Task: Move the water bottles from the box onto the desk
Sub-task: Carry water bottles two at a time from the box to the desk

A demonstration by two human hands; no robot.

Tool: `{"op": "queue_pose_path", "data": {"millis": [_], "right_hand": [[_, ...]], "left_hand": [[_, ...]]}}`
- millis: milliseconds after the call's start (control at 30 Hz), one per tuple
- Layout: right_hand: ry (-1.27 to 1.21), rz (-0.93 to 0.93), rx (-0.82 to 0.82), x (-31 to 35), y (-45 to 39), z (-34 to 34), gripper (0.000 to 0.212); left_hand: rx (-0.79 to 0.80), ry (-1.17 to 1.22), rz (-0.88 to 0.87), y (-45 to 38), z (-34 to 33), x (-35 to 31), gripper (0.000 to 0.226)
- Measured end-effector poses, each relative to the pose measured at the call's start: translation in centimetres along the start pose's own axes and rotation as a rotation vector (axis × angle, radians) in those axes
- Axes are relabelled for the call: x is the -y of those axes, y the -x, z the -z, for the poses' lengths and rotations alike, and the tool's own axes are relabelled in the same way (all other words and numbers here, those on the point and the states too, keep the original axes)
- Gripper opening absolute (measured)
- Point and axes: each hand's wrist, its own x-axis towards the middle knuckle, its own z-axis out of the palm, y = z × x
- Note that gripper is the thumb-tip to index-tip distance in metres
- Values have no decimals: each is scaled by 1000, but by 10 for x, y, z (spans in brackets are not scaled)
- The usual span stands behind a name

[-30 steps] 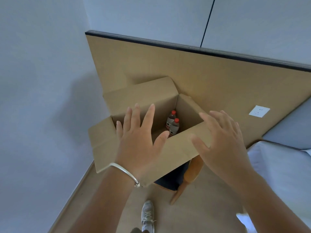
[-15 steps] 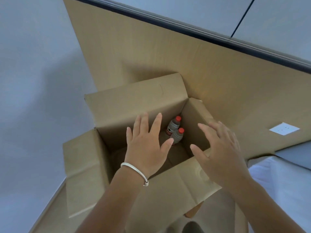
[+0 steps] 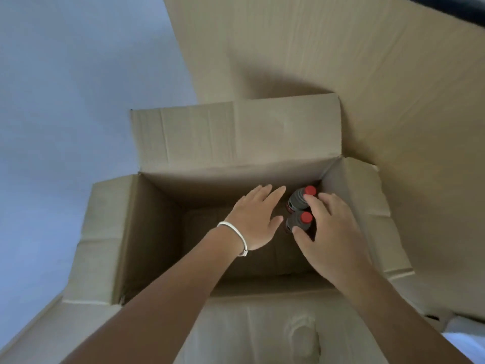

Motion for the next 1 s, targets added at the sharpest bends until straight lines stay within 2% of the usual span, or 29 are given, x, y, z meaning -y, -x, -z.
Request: {"op": "queue_pose_path", "data": {"millis": [167, 333, 467, 667, 833, 1000], "right_hand": [[1, 16, 142, -29, -36, -38, 70], [-27, -65, 238, -51, -63, -71, 73], [-31, -150, 310, -63, -80, -90, 73], [-30, -211, 351, -74, -97, -109, 69], [-16, -196, 287, -79, -107, -123, 53], [19, -195, 215, -81, -110, -133, 45]], "left_hand": [[90, 103, -26, -60, -10, 7, 60], [147, 132, -80, -111, -35, 11, 53], [134, 188, -134, -147, -58, 11, 53], [186, 34, -194, -190, -88, 14, 69], [85, -177, -329, -203, -93, 13, 58], [11, -307, -347, -201, -94, 11, 43]]}}
